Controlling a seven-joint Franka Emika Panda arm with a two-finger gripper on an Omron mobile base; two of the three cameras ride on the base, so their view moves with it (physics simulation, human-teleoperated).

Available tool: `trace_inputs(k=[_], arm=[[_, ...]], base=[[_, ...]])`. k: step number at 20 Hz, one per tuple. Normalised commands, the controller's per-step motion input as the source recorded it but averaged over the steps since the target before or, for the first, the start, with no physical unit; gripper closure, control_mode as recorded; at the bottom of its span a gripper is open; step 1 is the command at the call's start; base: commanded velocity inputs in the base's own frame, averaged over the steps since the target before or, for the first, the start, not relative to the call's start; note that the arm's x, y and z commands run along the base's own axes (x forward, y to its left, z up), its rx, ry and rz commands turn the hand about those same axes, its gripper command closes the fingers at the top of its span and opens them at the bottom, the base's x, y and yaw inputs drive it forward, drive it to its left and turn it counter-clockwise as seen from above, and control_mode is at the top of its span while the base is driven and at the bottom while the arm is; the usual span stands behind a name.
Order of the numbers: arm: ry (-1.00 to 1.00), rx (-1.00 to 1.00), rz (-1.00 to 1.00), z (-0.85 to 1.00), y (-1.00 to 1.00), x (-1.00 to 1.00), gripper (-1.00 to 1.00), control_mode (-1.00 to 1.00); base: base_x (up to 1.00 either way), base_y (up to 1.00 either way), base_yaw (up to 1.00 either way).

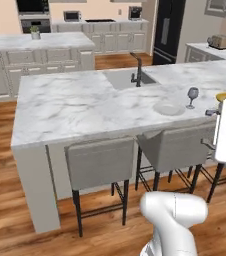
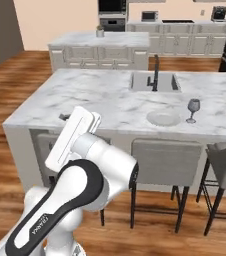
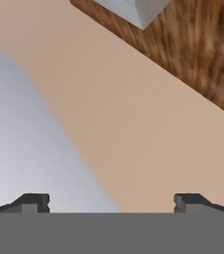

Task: Retrieve the wine glasses from the counter and place one next to each plate.

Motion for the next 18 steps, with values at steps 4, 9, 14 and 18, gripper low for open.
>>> trace_inputs(k=[4, 9, 14, 18], arm=[[0.0, 0.0, 0.0, 0.0, 0.0, 0.0, -1.0, 1.0], [0.0, 0.0, 0.0, 0.0, 0.0, 0.0, -1.0, 1.0], [0.0, 0.0, 0.0, 0.0, 0.0, 0.0, -1.0, 1.0], [0.0, 0.0, 0.0, 0.0, 0.0, 0.0, -1.0, 1.0]], base=[[-0.33, 1.0, 0.1], [0.45, 1.0, 0.0], [0.49, 1.0, 0.0], [0.44, 1.0, -0.03]])
